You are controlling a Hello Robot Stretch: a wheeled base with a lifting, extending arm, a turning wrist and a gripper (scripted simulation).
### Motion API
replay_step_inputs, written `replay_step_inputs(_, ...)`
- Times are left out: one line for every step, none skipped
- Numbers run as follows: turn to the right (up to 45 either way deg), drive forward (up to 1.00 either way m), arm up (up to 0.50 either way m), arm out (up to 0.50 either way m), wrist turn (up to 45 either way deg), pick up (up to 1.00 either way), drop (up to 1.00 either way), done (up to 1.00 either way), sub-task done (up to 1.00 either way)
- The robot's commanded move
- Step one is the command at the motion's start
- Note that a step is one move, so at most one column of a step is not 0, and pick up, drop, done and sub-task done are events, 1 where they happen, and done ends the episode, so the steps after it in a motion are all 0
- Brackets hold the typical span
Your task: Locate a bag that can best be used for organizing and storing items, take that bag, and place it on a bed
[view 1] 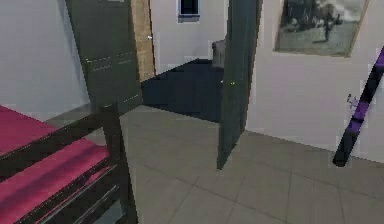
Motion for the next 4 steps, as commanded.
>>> replay_step_inputs(0.0,1.00,0.00,0.00,0.0,0.00,0.00,0.00,0.00)
replay_step_inputs(-6.0,0.00,0.00,0.00,0.0,0.00,0.00,0.00,0.00)
replay_step_inputs(0.0,0.70,0.00,0.00,0.0,0.00,0.00,0.00,0.00)
replay_step_inputs(6.0,0.00,0.00,0.00,0.0,0.00,0.00,0.00,0.00)
